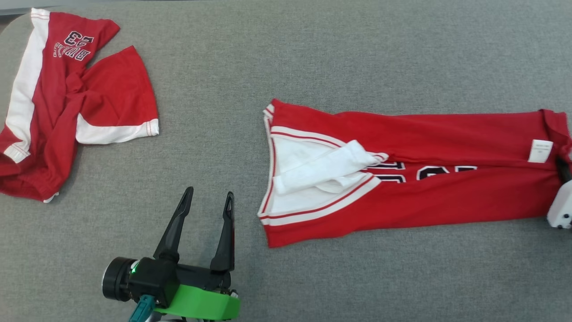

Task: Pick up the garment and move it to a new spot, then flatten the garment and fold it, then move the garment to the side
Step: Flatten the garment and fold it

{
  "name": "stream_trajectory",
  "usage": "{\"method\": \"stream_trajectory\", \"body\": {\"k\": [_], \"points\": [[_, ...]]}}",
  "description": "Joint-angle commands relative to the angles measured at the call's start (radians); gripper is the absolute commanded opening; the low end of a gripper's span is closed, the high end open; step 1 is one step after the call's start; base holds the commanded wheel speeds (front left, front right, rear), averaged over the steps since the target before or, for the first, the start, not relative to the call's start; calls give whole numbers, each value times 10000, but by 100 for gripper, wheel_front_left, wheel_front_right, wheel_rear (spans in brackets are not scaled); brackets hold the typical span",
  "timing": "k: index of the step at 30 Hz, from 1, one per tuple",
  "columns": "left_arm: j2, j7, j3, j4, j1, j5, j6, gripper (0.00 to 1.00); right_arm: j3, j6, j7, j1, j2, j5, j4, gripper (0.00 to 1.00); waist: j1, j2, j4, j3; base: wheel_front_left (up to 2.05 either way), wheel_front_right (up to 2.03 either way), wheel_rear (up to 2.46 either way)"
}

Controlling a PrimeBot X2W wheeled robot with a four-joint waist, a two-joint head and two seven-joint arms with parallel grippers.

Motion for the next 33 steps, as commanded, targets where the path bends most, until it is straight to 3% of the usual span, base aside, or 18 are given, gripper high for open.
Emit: {"method": "stream_trajectory", "body": {"k": [1,8,15,21,28,33], "points": [[13,-1,51,-14,72,73,-23,100,-66,-45,-45,-62,-292,-208,86,0,0,-1,-118,-25,0,0,0],[15,-1,118,7,158,165,-45,100,-329,-42,169,-556,-1268,-1221,-260,0,0,-1,-423,-170,0,0,0],[15,-1,103,76,235,74,-42,100,-700,-36,880,-706,-1264,-2109,-1880,0,0,-1,-566,-489,0,0,0],[16,-1,36,82,334,-57,16,100,-1232,-36,1937,112,-411,-2908,-4415,0,0,-1,-401,-780,0,0,0],[16,-1,-63,47,331,-181,129,100,-1527,-34,3100,1429,1061,-3865,-7517,0,0,-1,50,-875,0,0,0],[14,-1,-149,59,247,-247,150,100,-1179,-34,3436,1852,2029,-4190,-8664,0,0,-1,353,-859,0,0,0]]}}
